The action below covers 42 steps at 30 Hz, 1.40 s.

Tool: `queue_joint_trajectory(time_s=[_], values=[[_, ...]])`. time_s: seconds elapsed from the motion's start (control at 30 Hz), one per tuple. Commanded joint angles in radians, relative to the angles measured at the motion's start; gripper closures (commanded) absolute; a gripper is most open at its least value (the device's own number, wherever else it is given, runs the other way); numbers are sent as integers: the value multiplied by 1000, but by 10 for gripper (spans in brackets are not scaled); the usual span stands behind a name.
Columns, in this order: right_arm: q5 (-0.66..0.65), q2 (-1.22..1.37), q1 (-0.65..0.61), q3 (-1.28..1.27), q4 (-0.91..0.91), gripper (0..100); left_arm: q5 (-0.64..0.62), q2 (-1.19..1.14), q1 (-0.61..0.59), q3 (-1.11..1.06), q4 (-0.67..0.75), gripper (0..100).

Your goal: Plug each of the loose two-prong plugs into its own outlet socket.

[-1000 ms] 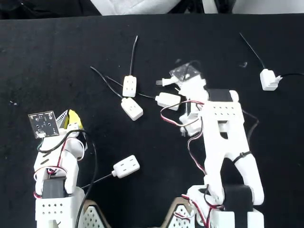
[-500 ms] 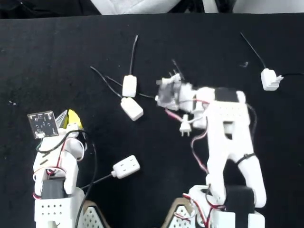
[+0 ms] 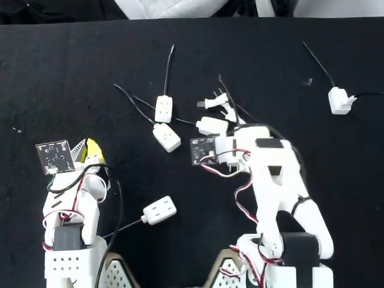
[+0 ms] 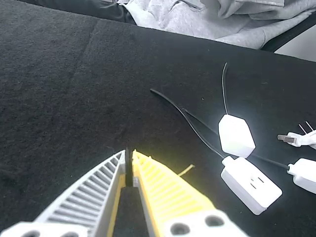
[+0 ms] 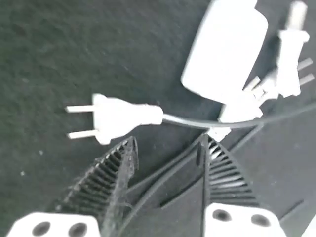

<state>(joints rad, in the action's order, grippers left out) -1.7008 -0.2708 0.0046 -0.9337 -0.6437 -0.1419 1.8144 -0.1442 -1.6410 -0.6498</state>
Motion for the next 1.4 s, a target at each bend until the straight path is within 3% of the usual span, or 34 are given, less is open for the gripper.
queue_joint_trajectory(time_s=[0.0, 0.27, 0.47, 0.7, 0.97, 1.37], values=[[-9, 30, -34, -18, 18, 805, 2, 9, -8, 7, 14, 970], [-8, 82, -68, -25, 8, 805, 2, 9, -8, 7, 14, 970], [5, 50, -170, 24, -206, 804, 2, 9, -8, 7, 14, 970], [183, -90, -210, 107, -307, 804, 2, 9, -8, 7, 14, 970], [51, -47, -124, 79, -302, 805, 2, 9, -8, 7, 14, 970], [18, 140, -123, 81, -195, 805, 2, 9, -8, 7, 15, 970]])
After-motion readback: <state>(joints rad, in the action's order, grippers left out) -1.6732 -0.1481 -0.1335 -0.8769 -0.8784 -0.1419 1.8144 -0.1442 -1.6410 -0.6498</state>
